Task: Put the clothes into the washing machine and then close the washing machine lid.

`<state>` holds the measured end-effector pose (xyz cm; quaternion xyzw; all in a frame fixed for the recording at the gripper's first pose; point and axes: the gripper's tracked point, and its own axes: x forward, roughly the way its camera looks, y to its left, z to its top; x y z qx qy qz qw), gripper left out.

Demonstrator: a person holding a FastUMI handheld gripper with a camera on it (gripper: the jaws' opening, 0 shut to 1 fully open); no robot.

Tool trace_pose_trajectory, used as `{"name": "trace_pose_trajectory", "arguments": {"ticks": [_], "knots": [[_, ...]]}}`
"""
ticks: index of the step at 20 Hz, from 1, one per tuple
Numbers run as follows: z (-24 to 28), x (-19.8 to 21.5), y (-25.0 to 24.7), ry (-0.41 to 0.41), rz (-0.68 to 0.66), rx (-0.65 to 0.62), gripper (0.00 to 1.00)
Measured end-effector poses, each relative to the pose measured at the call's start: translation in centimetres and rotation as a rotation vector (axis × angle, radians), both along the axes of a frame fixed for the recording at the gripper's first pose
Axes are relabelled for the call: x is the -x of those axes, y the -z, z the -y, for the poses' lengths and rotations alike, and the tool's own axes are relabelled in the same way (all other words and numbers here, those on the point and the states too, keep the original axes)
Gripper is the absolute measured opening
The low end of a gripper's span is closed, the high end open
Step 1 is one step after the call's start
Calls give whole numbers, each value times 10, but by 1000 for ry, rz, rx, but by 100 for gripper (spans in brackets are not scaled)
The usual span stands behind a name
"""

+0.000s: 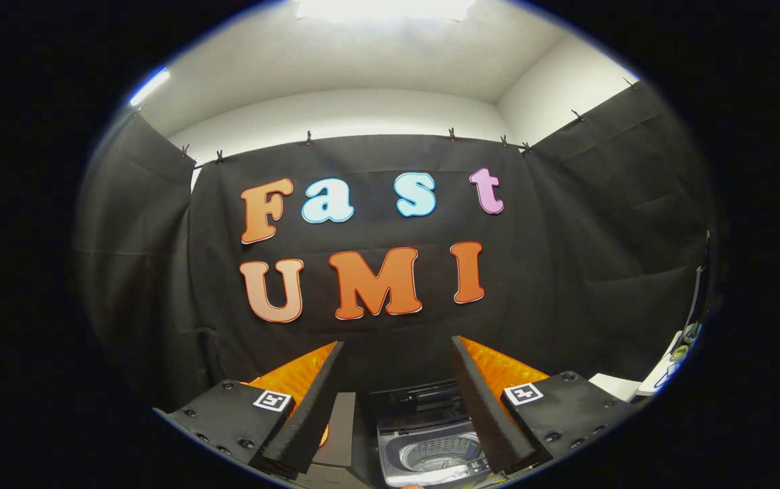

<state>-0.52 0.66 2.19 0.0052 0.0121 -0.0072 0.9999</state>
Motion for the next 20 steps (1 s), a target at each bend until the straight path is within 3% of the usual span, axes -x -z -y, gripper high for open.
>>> {"name": "trace_pose_trajectory", "arguments": {"ticks": [5,12,20], "knots": [[-34,-14,27,-35,-71,-19,98],[-135,-43,107,-196,-261,-13,98],[-211,-74,176,-280,-451,-17,98]]}}
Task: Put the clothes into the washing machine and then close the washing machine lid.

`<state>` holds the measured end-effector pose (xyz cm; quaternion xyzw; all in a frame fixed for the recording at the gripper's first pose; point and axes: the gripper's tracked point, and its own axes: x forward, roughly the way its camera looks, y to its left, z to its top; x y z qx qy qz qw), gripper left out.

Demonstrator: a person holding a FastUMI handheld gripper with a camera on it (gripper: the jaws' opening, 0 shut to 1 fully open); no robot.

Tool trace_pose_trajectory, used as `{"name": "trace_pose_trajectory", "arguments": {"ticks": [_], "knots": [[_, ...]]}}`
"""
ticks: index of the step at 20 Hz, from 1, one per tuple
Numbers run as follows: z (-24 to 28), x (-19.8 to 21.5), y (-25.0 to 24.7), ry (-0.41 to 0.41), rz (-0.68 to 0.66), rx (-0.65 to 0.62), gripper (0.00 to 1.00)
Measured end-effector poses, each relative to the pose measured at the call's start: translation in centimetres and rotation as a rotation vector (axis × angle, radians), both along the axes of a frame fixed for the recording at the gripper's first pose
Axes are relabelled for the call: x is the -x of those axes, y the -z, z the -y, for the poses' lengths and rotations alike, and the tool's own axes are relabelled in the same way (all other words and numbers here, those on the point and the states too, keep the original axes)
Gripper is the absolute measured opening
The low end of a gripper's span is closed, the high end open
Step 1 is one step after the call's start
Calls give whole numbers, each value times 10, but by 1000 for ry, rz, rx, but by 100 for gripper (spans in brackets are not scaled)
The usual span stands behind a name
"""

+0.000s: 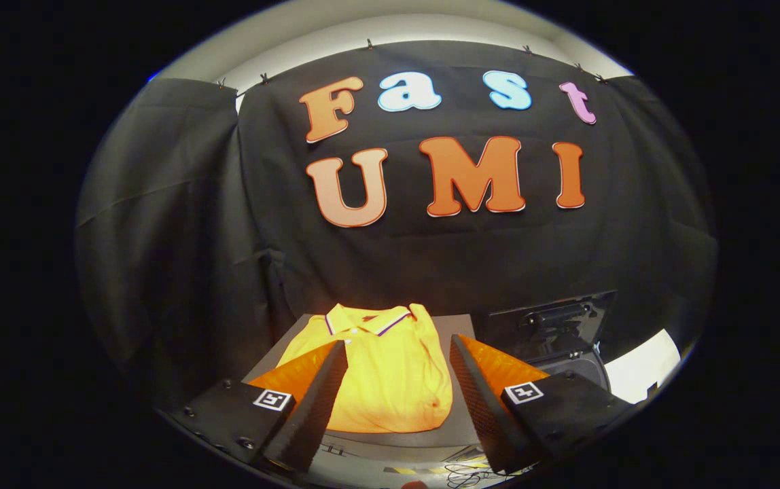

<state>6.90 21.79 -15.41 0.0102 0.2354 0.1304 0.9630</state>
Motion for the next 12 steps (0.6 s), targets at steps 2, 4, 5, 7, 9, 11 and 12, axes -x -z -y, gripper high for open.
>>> {"name": "trace_pose_trajectory", "arguments": {"ticks": [2,4,5,7,9,11,12], "knots": [[-19,-5,16,-20,-43,16,98],[-41,-12,40,-44,-97,15,98],[-50,-16,50,-50,-122,18,98],[-63,-22,65,-58,-151,45,98],[-77,-33,81,-64,-172,94,98],[-87,-43,99,-59,-199,141,98],[-91,-46,107,-58,-219,158,99]]}}
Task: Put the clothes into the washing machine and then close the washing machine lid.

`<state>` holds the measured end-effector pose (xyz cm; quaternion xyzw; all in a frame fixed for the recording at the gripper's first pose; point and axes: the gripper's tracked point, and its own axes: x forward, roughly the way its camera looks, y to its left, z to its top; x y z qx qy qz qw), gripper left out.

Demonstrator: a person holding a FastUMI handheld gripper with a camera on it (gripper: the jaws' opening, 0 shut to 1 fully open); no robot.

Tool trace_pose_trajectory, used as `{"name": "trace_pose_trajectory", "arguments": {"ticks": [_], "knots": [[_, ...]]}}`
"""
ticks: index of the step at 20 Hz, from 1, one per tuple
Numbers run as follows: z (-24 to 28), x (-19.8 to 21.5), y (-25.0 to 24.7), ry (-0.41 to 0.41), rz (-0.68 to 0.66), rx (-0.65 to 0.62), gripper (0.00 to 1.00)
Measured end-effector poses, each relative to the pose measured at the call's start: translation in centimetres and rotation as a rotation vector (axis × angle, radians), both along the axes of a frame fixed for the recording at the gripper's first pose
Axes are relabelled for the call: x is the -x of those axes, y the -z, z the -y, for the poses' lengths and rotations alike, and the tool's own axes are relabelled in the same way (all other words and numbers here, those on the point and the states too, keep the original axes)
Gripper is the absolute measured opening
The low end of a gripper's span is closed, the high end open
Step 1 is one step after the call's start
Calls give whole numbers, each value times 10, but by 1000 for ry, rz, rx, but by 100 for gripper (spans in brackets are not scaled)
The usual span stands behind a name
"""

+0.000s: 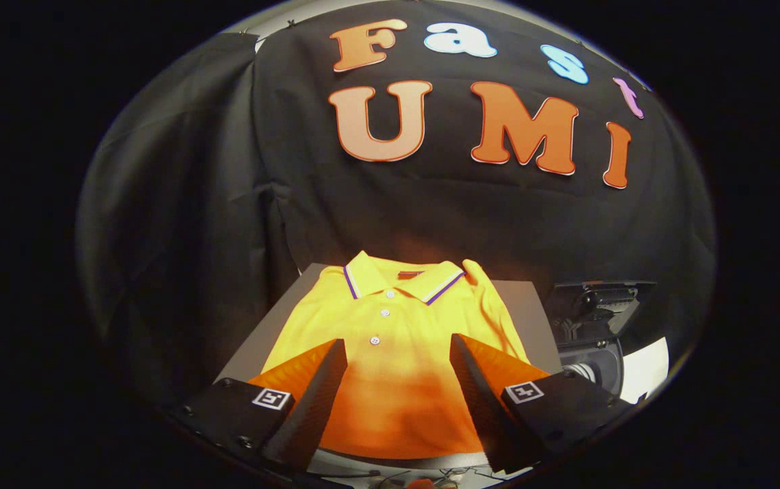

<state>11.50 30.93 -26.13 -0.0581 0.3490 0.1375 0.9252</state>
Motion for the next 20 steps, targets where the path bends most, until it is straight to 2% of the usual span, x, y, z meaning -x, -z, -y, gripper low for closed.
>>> {"name": "trace_pose_trajectory", "arguments": {"ticks": [6,12,17,19,20], "knots": [[-13,-13,39,17,-78,69,99],[-13,-16,54,25,-118,91,99],[-17,-18,58,27,-146,-5,98],[-22,-14,58,-26,-148,-1,89],[-25,-13,60,-38,-154,-6,79]]}}
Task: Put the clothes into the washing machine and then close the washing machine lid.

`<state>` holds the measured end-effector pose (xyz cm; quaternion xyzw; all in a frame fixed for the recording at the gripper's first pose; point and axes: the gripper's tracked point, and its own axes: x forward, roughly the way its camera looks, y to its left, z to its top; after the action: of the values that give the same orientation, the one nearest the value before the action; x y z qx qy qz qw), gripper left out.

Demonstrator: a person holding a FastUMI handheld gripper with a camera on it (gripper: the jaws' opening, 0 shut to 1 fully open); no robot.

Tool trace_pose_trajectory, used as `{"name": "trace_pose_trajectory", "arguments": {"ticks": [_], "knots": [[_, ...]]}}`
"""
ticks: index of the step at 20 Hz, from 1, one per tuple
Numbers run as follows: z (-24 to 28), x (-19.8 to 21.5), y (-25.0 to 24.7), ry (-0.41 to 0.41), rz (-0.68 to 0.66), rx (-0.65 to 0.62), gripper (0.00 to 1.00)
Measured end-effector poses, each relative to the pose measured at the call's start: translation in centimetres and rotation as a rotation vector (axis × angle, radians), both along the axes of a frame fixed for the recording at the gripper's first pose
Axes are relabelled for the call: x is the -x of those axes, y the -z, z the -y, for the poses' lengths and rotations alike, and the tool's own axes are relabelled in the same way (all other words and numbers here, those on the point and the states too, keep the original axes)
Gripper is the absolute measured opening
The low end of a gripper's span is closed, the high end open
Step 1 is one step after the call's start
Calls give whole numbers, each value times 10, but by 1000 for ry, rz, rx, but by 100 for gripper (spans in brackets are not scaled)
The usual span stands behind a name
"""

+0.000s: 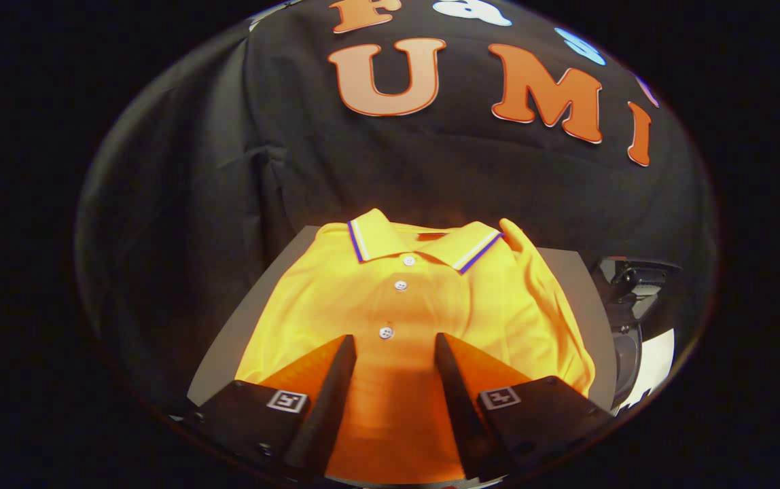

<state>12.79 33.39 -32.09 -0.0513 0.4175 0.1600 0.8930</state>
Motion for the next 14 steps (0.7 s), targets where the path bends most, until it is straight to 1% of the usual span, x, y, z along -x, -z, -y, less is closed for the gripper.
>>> {"name": "trace_pose_trajectory", "arguments": {"ticks": [2,4,5,6,7,8,9,10,11,12,14], "knots": [[-5,3,0,-13,-11,-29,59],[-8,4,1,-8,-30,-80,39],[-6,4,-2,-6,-35,-107,34],[-3,4,-4,-5,-46,-134,23],[3,4,-4,11,-48,-157,23],[8,3,-6,20,-53,-171,16],[14,-1,-11,36,-48,-182,16],[21,-3,-15,48,-39,-186,11],[23,1,-18,55,-23,-184,11],[29,-6,-23,55,1,-176,11],[40,-8,-37,45,57,-154,11]]}}
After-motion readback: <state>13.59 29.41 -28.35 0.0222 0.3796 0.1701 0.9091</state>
